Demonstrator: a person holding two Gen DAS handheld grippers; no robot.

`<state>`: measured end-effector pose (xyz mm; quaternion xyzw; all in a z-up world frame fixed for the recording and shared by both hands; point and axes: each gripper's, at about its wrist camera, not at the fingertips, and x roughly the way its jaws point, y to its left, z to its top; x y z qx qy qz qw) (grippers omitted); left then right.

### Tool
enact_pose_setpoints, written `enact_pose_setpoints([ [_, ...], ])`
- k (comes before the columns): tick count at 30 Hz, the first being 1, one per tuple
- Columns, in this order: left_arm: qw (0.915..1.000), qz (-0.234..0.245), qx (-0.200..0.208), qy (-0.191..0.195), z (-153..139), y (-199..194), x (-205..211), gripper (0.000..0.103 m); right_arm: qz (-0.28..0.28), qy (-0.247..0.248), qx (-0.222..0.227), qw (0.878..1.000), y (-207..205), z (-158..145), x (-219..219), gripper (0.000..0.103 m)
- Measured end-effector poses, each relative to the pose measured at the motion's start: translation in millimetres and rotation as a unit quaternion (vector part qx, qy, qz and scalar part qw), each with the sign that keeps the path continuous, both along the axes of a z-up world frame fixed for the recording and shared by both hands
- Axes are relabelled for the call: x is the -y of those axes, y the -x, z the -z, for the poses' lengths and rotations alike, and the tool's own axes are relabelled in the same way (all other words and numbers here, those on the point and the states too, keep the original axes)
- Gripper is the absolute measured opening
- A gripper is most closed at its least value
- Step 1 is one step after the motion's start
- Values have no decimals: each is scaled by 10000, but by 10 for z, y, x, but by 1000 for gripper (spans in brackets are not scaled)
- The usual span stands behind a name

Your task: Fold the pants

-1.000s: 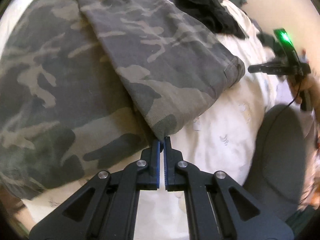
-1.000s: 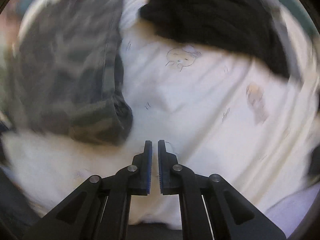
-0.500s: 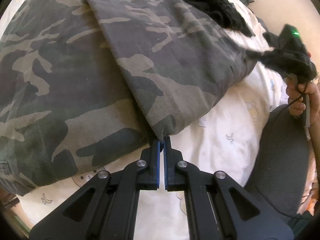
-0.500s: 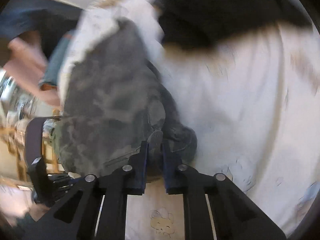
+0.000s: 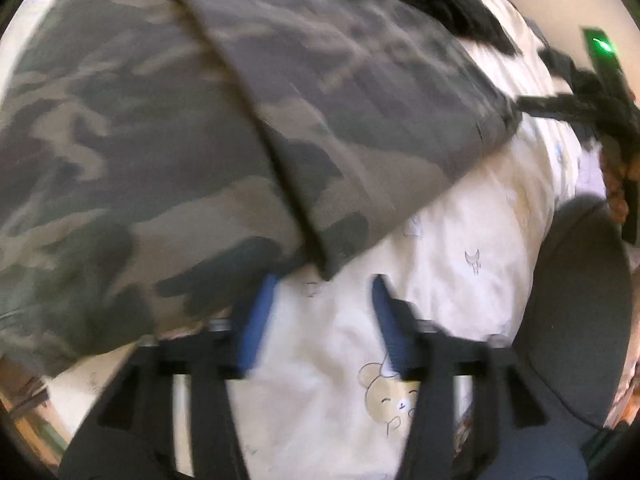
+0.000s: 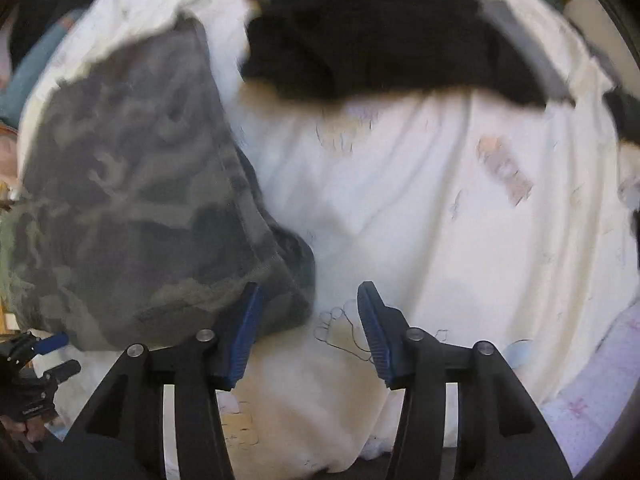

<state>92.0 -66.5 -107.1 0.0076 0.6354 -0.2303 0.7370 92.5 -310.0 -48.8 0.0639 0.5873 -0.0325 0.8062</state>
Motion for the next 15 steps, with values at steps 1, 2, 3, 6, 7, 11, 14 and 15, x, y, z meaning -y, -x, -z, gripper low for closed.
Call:
enact_pose_setpoints([
  [1, 9997, -171, 200, -5, -114, -28, -65, 51, -28, -245, 276, 9993, 19, -125, -60, 52],
  [2, 9988, -297, 384, -14, -186, -45, -107, 51, -83, -512, 478, 9975, 24, -202, -114, 52],
  [3, 9963, -513, 685, -34, -275, -75, -167, 51, -206, -872, 644, 9939, 10, -256, -209, 52],
  [6, 9767, -1279, 1641, -529, -398, -122, -267, 51, -524, -1432, 644, 9862, -108, -145, -508, 52],
  [7, 9772, -1213, 1701, -386, -369, -119, -208, 51, -589, -1456, 607, 9857, -130, -64, -584, 52],
  [11, 9914, -597, 1065, 460, -41, -86, 187, 51, -459, -1477, 25, 9880, -211, 463, -737, 52],
  [14, 9955, -162, 702, -621, 346, -80, 435, 51, -44, -1114, 218, 9935, -156, 589, -557, 42],
  [15, 9953, -177, 680, -667, 394, -82, 436, 52, 234, -1115, 338, 9929, -105, 560, -451, 33],
])
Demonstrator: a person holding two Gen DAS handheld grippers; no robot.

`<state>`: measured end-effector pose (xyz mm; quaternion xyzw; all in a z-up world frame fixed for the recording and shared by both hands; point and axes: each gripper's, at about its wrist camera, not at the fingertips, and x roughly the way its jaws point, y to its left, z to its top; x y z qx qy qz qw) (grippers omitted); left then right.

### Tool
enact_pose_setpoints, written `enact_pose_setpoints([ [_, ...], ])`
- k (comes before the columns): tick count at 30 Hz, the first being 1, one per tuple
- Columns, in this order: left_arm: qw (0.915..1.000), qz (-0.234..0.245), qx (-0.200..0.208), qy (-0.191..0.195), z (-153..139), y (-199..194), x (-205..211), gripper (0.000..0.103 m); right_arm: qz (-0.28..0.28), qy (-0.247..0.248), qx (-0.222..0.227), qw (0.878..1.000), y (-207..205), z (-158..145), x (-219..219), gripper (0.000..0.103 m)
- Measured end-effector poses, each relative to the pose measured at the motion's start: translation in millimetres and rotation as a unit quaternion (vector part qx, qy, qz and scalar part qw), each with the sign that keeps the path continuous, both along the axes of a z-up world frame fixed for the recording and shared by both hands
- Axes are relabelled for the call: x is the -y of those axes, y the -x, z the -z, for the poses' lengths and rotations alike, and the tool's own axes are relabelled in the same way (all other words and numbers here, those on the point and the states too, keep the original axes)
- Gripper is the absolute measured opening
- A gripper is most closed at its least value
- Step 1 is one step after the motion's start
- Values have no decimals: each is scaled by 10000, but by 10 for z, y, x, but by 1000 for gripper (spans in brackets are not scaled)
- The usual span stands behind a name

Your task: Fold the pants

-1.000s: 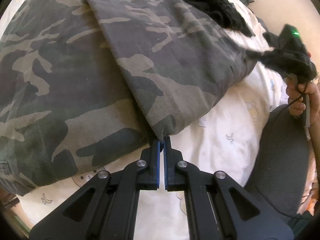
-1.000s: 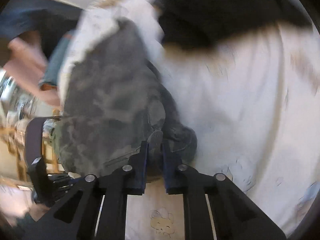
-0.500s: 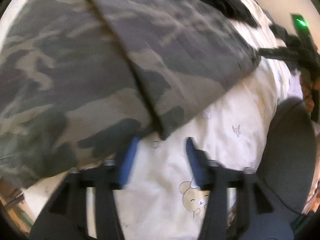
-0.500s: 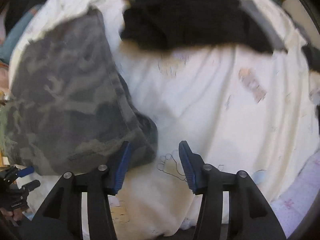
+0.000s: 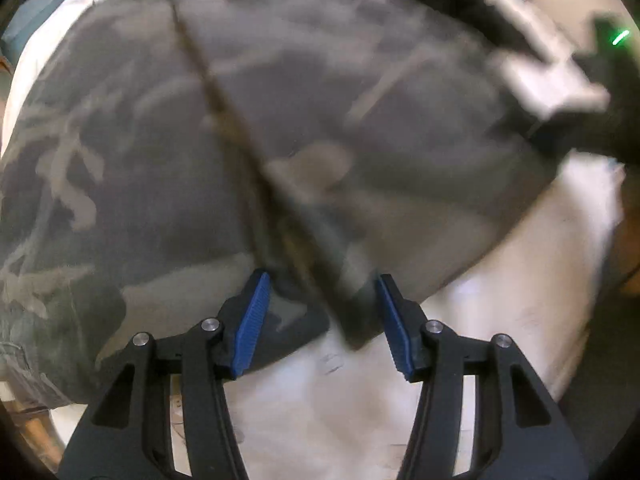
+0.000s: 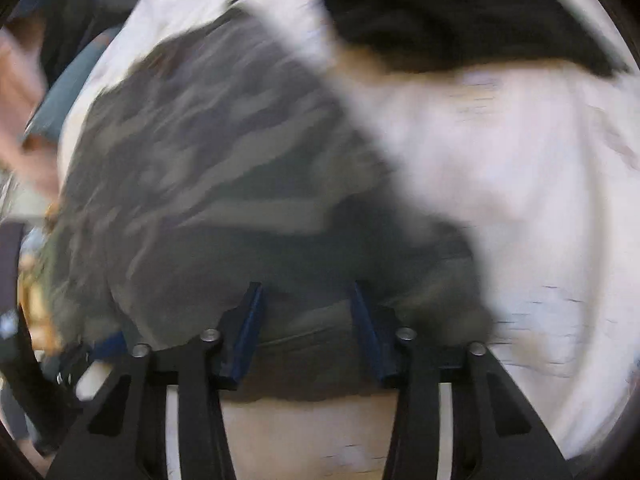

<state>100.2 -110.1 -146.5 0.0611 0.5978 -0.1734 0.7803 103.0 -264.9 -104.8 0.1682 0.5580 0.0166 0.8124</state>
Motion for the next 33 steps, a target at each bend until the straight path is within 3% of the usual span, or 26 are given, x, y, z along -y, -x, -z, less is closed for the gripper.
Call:
enact_pose_setpoints([
  [2, 9998, -106, -5, 139, -61, -9, -37, 52, 364, -307, 55, 9988, 102, -51, 111, 32],
  [5, 9988, -271, 98, 405, -314, 36, -104, 51, 316, -161, 340, 9988, 302, -224, 7, 38],
  [7, 9980, -361, 357, 380, -532, 102, -183, 57, 162, -474, 629, 9968, 469, -316, -92, 62],
  [9, 9955, -596, 698, 236, -776, 169, -328, 66, 121, -1035, 755, 9917, 616, -381, -151, 74],
  [11, 9898, -1017, 970, 237, -999, 240, -536, 77, 6, -1562, 637, 9857, 694, -323, -248, 75],
  [15, 9758, -1783, 1186, 438, -1149, 398, -1059, 81, 224, -2753, 35, 9611, 788, 48, -387, 75],
  [19, 9673, -2114, 1367, 308, -1117, 500, -1240, 84, 278, -3073, -524, 9498, 697, 378, -582, 75],
  [25, 9668, -2087, 1463, 200, -1039, 519, -1199, 84, 394, -2999, -453, 9521, 601, 444, -552, 75],
  [29, 9677, -2058, 1414, 341, -1035, 489, -1167, 84, 964, -2990, -24, 9494, 541, 432, -322, 75],
  [32, 9680, -2088, 1347, 358, -1007, 450, -1161, 84, 1552, -3072, 297, 9384, 536, 438, -61, 74],
  [33, 9681, -2095, 1322, 366, -997, 439, -1160, 84, 1742, -3234, 375, 9293, 541, 462, 26, 73],
])
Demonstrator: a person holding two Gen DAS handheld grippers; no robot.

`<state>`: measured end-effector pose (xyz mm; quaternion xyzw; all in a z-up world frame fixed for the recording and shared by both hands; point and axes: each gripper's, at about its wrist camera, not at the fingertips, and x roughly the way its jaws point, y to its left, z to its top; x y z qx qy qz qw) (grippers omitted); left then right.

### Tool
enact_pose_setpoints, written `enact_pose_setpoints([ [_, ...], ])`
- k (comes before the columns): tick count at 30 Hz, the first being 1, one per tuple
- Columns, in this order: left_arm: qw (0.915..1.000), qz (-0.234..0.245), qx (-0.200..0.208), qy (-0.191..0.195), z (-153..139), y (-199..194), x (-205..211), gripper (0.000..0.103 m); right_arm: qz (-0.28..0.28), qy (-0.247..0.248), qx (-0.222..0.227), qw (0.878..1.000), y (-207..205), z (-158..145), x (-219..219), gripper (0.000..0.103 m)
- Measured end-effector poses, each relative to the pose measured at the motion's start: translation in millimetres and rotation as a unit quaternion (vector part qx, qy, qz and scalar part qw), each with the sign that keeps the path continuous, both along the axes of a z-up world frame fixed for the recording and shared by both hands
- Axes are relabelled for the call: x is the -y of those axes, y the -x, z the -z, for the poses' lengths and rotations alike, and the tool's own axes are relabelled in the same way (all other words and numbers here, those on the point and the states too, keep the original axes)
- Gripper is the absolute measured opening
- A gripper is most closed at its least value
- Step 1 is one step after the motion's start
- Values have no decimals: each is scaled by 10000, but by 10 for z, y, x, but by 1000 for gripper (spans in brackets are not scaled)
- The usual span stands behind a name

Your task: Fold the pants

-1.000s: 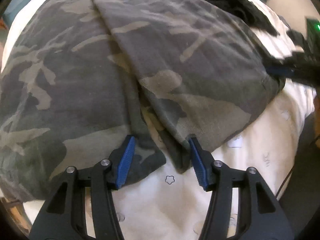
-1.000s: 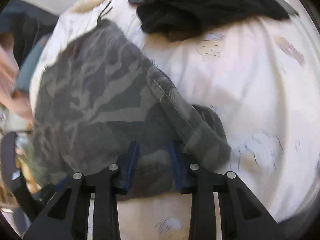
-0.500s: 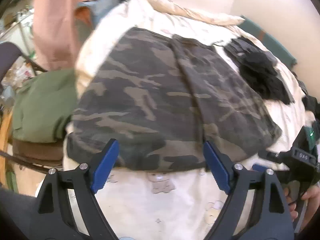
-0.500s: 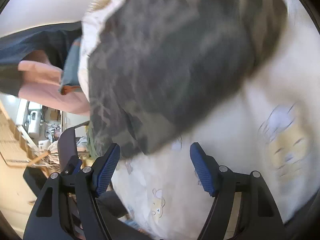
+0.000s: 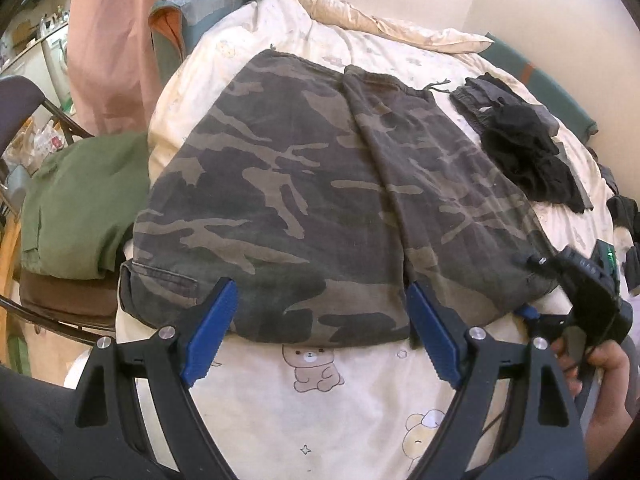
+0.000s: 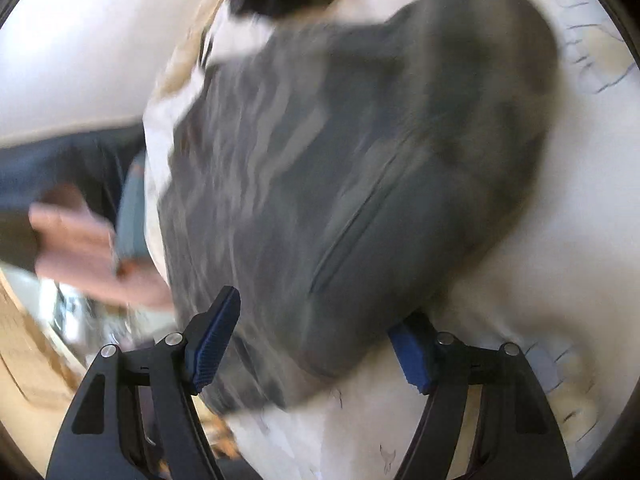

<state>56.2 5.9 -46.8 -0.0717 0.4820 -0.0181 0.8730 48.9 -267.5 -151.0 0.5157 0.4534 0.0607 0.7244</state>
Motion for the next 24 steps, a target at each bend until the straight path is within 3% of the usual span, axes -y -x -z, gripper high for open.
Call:
enact_pose_setpoints([
  [5, 9999, -41, -79, 141, 40, -44, -10, 84, 354, 221, 238, 9988, -8, -119, 128, 72],
  [7, 9999, -48, -89, 101, 63, -60, -5, 84, 593, 405, 9, 9974, 39, -117, 198, 74],
  [9, 9998, -94, -153, 60, 108, -90, -1, 84, 510, -286, -215, 9981, 67, 32, 204, 74],
  [10, 9997, -115, -193, 85, 123, -103, -2, 84, 441, -408, -260, 9979, 93, 44, 181, 74],
  [14, 9986, -205, -343, 360, 178, -184, 15, 84, -181, -371, -416, 9983, 128, 13, -47, 74],
  [16, 9987, -189, -327, 352, 180, -196, 53, 84, -229, -101, -412, 9988, 92, 15, -100, 74],
  [20, 9993, -37, -284, 227, 183, -184, 126, 84, 425, 183, -236, 9986, -9, 36, 119, 74],
  [24, 9995, -20, -271, 179, 197, -173, 106, 84, 1029, -241, -107, 9943, -119, 124, 420, 74],
])
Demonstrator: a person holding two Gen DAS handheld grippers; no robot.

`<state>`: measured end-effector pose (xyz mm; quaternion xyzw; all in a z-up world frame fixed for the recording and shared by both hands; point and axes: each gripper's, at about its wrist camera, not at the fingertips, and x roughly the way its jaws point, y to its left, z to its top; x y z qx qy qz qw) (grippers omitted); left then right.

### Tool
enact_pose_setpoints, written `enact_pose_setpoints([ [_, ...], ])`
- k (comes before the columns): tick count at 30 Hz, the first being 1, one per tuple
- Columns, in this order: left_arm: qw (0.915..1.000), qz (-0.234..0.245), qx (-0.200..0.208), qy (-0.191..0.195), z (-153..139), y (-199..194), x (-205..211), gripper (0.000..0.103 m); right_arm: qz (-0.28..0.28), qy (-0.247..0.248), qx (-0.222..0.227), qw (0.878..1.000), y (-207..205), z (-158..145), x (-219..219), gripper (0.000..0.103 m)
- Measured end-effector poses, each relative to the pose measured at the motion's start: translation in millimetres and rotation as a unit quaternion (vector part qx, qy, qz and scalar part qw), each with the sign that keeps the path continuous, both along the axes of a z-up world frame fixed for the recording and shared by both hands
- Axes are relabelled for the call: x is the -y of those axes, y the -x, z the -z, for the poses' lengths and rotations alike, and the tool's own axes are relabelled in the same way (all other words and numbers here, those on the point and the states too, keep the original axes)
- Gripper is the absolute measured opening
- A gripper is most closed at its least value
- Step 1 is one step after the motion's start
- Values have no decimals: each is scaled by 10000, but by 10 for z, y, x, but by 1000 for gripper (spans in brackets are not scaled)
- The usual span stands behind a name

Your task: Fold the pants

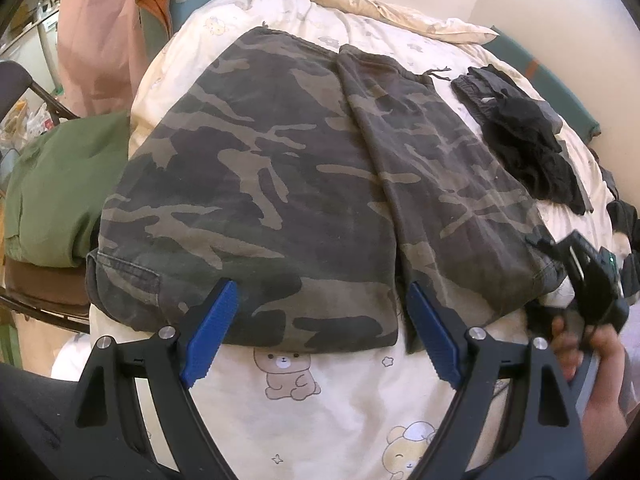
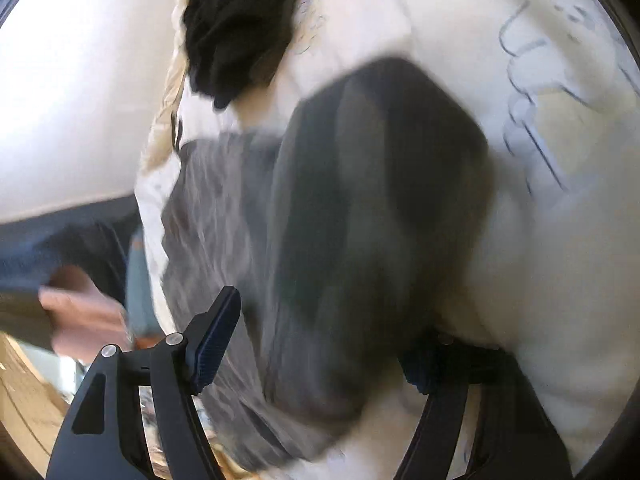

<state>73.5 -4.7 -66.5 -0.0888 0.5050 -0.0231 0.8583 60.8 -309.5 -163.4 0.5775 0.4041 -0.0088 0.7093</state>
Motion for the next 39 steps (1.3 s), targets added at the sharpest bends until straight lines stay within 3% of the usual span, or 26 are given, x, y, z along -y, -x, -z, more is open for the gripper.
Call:
enact_pose_setpoints([
  [5, 10000, 31, -14, -55, 22, -37, -8, 84, 306, 34, 219, 9993, 19, -80, 137, 72],
  [8, 9999, 82, -8, -142, 6, -90, 14, 84, 412, -331, 182, 9984, 1, -40, 213, 71],
  [9, 9999, 113, -45, -123, 1, -129, 25, 84, 429, -305, 203, 9984, -25, -64, 224, 54],
  [10, 9998, 117, -112, -124, -11, -183, 38, 84, 357, -22, 129, 9993, -45, -125, 226, 30],
  [13, 9994, 206, -240, -125, -138, -462, 121, 84, 180, 431, 291, 9985, -59, -372, 146, 14],
  [18, 9971, 548, -112, -513, -474, -1230, 551, 84, -530, 1444, 910, 9839, -8, -955, -187, 10],
  [22, 9929, 828, -407, -751, -527, -2096, 1112, 84, -887, 1940, 1327, 9679, 12, -1205, -428, 10],
  [24, 9873, 1080, -588, -1010, -458, -2447, 1431, 84, -989, 1953, 1455, 9648, 15, -1247, -506, 10],
  [29, 9691, 1645, -1006, -1539, -81, -3215, 2347, 84, -1378, 1804, 1428, 9634, -97, -1153, -670, 10],
  [33, 9602, 1719, -1372, -1724, 326, -3544, 2760, 83, -1787, 1880, 1511, 9539, -244, -1183, -819, 10],
  [36, 9491, 1691, -1619, -2107, 664, -3733, 2911, 72, -2025, 1885, 1454, 9499, -308, -1139, -900, 10],
  [38, 9448, 1642, -1731, -2247, 835, -3845, 2929, 62, -2128, 1911, 1401, 9479, -333, -1121, -956, 10],
  [39, 9442, 1597, -1738, -2296, 874, -3882, 2925, 62, -2226, 1976, 1390, 9445, -338, -1127, -1005, 10],
])
